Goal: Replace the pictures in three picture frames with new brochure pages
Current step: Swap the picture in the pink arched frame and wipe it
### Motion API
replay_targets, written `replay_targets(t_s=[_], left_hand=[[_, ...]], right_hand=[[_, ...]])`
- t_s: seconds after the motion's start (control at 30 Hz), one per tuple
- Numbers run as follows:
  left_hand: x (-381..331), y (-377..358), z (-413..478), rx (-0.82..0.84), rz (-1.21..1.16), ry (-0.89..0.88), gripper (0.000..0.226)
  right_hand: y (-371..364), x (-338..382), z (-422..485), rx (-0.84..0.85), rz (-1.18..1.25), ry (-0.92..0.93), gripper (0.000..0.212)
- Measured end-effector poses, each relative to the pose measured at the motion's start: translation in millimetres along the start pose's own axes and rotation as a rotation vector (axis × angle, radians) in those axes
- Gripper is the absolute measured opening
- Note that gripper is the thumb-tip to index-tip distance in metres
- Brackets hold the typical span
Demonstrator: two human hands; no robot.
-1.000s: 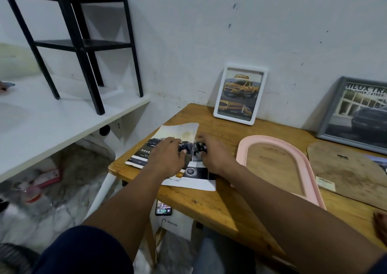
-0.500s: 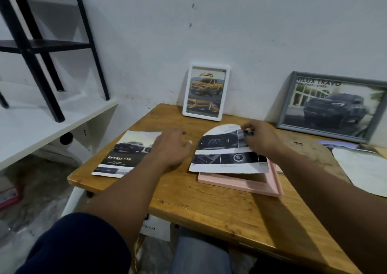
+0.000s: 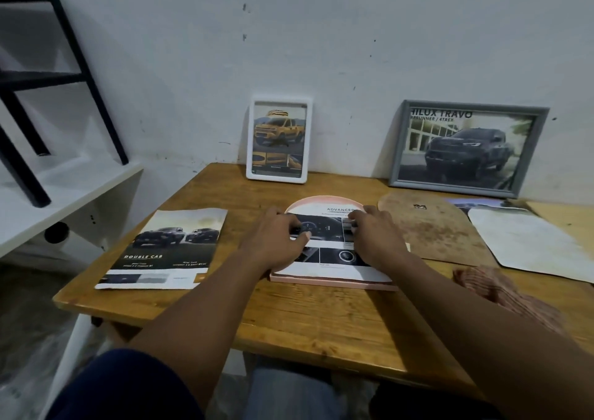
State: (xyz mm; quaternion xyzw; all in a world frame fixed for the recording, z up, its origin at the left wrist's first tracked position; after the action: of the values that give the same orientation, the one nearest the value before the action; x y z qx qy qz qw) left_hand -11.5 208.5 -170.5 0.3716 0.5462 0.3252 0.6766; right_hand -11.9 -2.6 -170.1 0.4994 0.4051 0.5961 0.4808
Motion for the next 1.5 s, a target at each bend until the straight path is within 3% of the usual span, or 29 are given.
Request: replay_targets(t_s=[0.17, 0.33, 0.43, 0.6, 0.67, 0.77, 0.93, 1.1, 1.27, 1.5], left_hand=[[-4, -6, 4, -0.011, 0.01, -0.049, 0.033], [-4, -23, 6, 0.153, 0.108, -0.004, 0.068], [-7, -23, 7, 0.248, 0.17, 0.032, 0.071], [-12, -11, 11, 0.206, -0.179, 0.059, 0.054], [-16, -7, 16, 0.141, -0.138, 0.018, 0.047], [-30, -7, 27, 0.027, 0.111, -0.015, 0.057], [-96, -31, 43, 0.007, 0.079, -0.149, 0.056], [-153, -74, 57, 0.14, 0.127, -0.219, 0.06], [-158, -93, 56, 0.197, 0.249, -0.215, 0.06], [-157, -95, 57, 0.19, 0.218, -0.19, 0.07]], right_hand=[[-2, -7, 4, -0.049, -0.01, 0.015, 0.029], [-10, -6, 1, 0.057, -0.012, 0.054, 0.043], [-12, -6, 0, 0.052, 0.011, 0.057, 0.043], [0, -13, -1, 0.046, 0.169, 0.035, 0.045], [18, -27, 0, -0.029, 0.189, -0.041, 0.051], [52, -72, 3, -0.14, 0.153, -0.242, 0.056], [74, -163, -8, -0.018, 0.086, -0.565, 0.07], [60, -183, -17, 0.082, 0.088, -0.604, 0.073], [51, -186, -7, 0.11, 0.151, -0.702, 0.084], [42, -174, 8, 0.106, 0.285, -0.667, 0.065]])
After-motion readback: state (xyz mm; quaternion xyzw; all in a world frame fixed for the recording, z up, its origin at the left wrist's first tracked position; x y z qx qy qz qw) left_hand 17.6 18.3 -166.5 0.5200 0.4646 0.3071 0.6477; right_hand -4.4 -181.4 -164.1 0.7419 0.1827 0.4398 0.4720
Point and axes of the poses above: each hand's wrist, its own z-axis towards the middle knuckle, its own y-axis out of the back of the hand, x = y × z, the point moved 3 cm from there along z, towards the middle knuckle
